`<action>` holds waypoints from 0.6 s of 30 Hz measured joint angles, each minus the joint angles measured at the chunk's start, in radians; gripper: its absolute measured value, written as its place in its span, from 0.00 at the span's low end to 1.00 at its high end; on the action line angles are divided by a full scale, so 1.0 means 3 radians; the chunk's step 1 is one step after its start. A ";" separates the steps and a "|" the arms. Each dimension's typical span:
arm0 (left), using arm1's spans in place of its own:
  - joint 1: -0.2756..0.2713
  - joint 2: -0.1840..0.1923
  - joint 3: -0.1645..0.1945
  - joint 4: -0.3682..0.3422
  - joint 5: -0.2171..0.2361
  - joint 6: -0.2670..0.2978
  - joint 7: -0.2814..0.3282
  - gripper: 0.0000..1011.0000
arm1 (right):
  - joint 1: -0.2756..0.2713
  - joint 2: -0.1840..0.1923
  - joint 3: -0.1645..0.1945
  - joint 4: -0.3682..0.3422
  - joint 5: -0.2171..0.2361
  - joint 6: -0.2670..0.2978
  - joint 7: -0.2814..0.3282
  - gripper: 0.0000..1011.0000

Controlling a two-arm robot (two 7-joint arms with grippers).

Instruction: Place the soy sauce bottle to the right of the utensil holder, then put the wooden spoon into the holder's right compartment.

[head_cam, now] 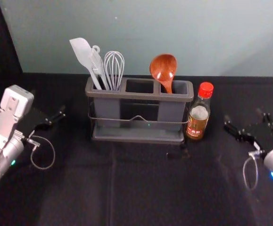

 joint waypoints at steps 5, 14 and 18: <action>0.0000 0.0000 0.0000 0.0000 0.0000 0.0000 0.0000 0.99 | 0.0150 -0.0038 -0.0045 0.0233 -0.0077 -0.0310 -0.0002 0.99; 0.0000 0.0000 0.0000 0.0000 0.0000 0.0000 0.0000 0.99 | 0.0196 -0.0066 -0.0065 0.0262 -0.0143 -0.0292 -0.0054 0.99; 0.0000 0.0000 0.0000 0.0000 0.0000 0.0000 0.0000 0.99 | 0.0187 -0.0062 -0.0064 0.0253 -0.0135 -0.0288 -0.0050 0.99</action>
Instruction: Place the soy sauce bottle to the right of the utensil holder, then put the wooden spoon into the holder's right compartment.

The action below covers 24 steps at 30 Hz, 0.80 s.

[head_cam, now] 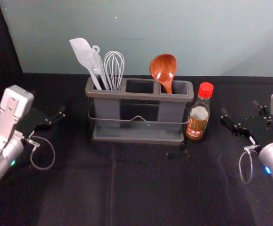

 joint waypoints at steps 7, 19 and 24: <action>0.0000 0.0000 0.0000 0.0000 0.0000 0.0000 0.0000 0.99 | -0.0009 0.0006 0.0002 -0.0010 0.0005 0.0003 0.0009 0.99; 0.0000 0.0000 0.0000 0.0000 0.0000 0.0000 0.0000 0.99 | -0.0015 0.0009 0.0005 -0.0017 0.0014 0.0007 0.0015 0.99; 0.0000 0.0000 0.0000 0.0000 0.0000 0.0000 0.0000 0.99 | -0.0017 0.0011 0.0005 -0.0019 0.0016 0.0007 0.0017 0.99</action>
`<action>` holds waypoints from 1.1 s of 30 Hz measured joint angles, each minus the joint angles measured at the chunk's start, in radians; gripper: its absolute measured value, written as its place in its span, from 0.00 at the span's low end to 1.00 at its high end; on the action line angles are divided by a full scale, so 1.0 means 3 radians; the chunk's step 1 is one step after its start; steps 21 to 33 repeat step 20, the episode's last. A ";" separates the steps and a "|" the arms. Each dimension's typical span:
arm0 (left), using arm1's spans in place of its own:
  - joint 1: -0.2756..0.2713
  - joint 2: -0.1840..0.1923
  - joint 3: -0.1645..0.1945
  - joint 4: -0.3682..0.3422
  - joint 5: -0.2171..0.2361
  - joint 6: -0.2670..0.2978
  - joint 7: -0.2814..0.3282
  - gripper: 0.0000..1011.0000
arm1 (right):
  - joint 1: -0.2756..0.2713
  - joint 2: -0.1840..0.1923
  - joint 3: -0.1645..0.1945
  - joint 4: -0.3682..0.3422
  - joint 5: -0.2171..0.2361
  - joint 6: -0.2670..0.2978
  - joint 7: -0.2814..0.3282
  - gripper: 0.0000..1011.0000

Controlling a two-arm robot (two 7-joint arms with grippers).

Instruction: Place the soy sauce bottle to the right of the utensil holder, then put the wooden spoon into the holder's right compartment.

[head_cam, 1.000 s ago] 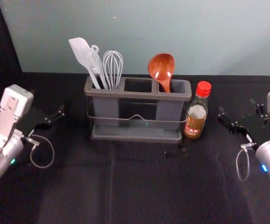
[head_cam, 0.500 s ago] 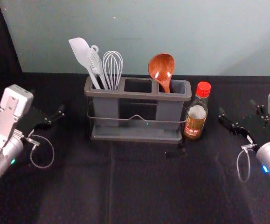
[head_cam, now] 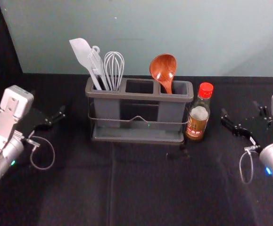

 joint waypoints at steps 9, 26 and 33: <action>0.0000 0.0000 0.0000 0.0000 0.0000 0.0000 0.0000 0.99 | -0.0002 0.0001 0.0000 -0.0003 0.0003 0.0000 0.0004 0.99; 0.0000 0.0000 0.0000 0.0000 0.0000 0.0000 0.0000 0.99 | -0.0003 0.0001 0.0000 -0.0003 0.0003 0.0000 0.0007 0.99; 0.0000 0.0000 0.0000 0.0000 0.0000 0.0000 0.0000 0.99 | -0.0003 0.0001 0.0000 -0.0003 0.0003 0.0000 0.0007 0.99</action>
